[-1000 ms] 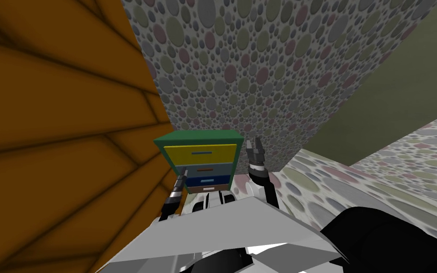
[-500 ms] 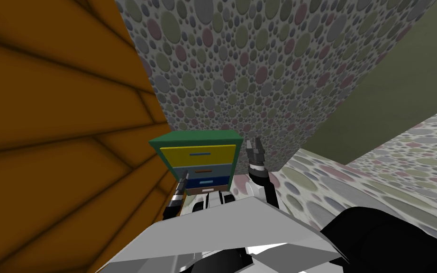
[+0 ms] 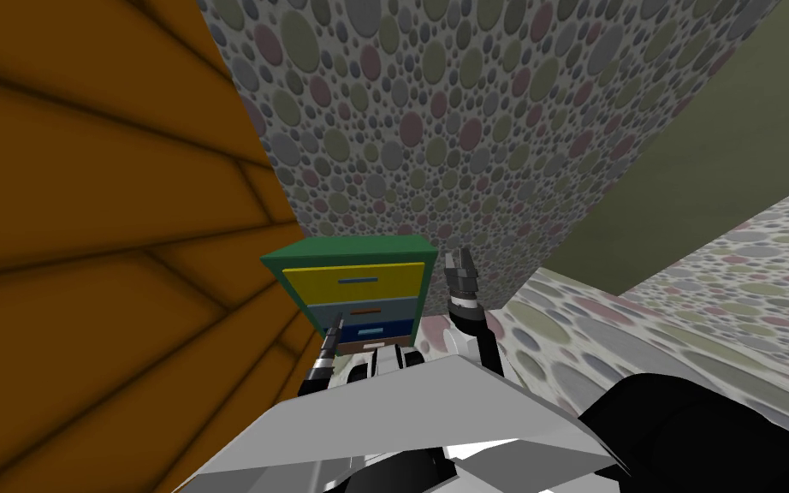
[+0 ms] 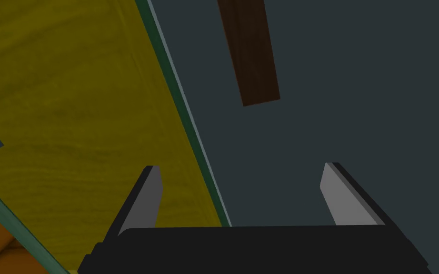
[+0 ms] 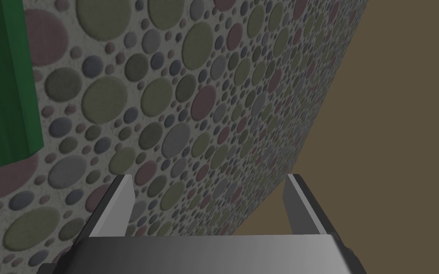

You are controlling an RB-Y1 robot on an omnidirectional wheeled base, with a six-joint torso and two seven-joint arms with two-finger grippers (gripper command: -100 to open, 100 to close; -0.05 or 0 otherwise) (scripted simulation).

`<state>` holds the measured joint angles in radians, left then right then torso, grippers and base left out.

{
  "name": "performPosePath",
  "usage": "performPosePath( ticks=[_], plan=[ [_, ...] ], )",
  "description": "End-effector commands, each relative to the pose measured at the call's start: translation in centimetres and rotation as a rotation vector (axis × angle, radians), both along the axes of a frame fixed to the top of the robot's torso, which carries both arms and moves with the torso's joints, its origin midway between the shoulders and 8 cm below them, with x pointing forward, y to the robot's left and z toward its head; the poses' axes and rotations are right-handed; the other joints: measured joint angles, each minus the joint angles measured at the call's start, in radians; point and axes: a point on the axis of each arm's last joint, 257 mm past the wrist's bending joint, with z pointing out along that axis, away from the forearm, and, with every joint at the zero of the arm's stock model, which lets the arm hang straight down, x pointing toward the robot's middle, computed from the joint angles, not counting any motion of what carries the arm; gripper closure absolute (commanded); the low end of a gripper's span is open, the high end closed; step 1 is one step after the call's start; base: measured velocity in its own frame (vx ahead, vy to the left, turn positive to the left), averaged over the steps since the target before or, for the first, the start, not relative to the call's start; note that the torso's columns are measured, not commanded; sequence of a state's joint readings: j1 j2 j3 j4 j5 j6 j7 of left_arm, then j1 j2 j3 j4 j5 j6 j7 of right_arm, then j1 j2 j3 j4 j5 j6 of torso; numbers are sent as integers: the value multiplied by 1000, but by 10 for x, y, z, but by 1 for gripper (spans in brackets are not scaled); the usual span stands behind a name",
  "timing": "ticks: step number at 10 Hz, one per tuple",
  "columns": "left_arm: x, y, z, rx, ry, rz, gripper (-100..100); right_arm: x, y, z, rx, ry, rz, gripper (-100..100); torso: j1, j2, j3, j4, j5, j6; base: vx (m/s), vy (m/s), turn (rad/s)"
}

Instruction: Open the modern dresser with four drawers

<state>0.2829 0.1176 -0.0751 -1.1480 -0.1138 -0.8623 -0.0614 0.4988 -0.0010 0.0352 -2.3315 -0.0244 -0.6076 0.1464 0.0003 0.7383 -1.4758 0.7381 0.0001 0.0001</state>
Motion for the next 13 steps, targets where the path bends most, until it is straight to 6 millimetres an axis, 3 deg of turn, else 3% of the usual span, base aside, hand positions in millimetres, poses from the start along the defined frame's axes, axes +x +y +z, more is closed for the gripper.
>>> performPosePath(
  ticks=[1,5,8,9,10,13],
  plan=[
    [-6,-9,-19,-7,34,-1,-100,0,0,0,0,0,0,0,0,0,0,0,0,0,22,-16,-28],
    [-13,-31,-37,-47,69,4,-100,0,0,0,0,0,0,0,0,0,0,0,0,0,17,-11,-20],
    [3,-26,-28,-39,65,4,-100,0,0,0,0,0,0,0,0,-1,-1,0,0,0,24,-8,-6],
    [0,-26,-30,-39,64,4,-100,0,0,0,0,0,0,0,0,-2,-1,-1,0,0,20,-5,-3],
    [-11,-27,-35,-39,65,3,100,0,0,0,0,0,0,0,0,0,0,0,0,0,-24,6,13],
    [-5,-27,-29,-39,64,-2,100,0,0,0,0,0,0,0,0,5,3,1,0,0,-105,4,19]
  ],
)
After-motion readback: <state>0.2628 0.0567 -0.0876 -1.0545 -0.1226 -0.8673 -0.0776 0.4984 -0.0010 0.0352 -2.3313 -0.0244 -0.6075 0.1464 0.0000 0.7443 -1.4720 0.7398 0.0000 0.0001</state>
